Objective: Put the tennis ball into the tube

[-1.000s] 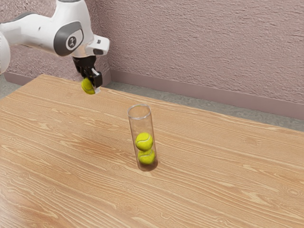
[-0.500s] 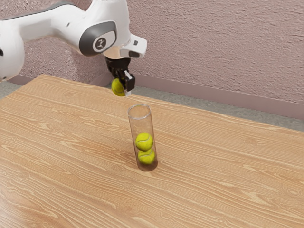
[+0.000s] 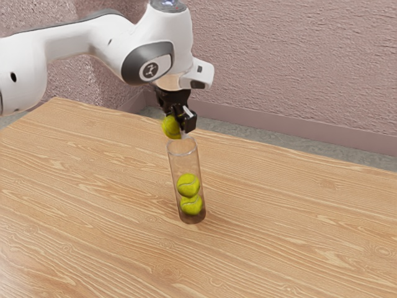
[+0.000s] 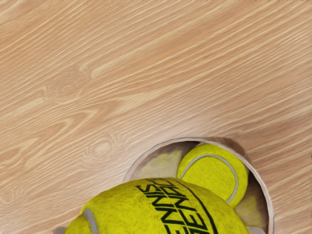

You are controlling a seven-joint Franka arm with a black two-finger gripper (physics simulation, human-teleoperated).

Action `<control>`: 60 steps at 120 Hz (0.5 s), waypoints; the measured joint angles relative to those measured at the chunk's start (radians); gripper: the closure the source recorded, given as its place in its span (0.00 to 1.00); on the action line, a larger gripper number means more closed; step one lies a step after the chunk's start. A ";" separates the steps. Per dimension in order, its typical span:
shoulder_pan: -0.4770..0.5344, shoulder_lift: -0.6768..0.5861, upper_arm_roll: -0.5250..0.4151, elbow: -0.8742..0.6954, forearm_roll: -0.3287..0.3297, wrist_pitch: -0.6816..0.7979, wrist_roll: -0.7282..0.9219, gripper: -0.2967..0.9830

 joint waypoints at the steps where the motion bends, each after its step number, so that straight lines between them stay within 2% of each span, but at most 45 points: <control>1: 0.000 0.000 0.000 0.000 0.000 0.000 -0.001 0.45; 29: 0.004 0.000 0.000 -0.003 -0.012 0.000 -0.026 0.30; 41: 0.039 -0.010 0.036 0.001 -0.065 -0.014 -0.030 0.28; 51: 0.117 -0.026 0.194 0.004 -0.148 -0.039 -0.005 0.26; 60: 0.187 -0.059 0.283 0.020 -0.176 -0.082 0.016 0.25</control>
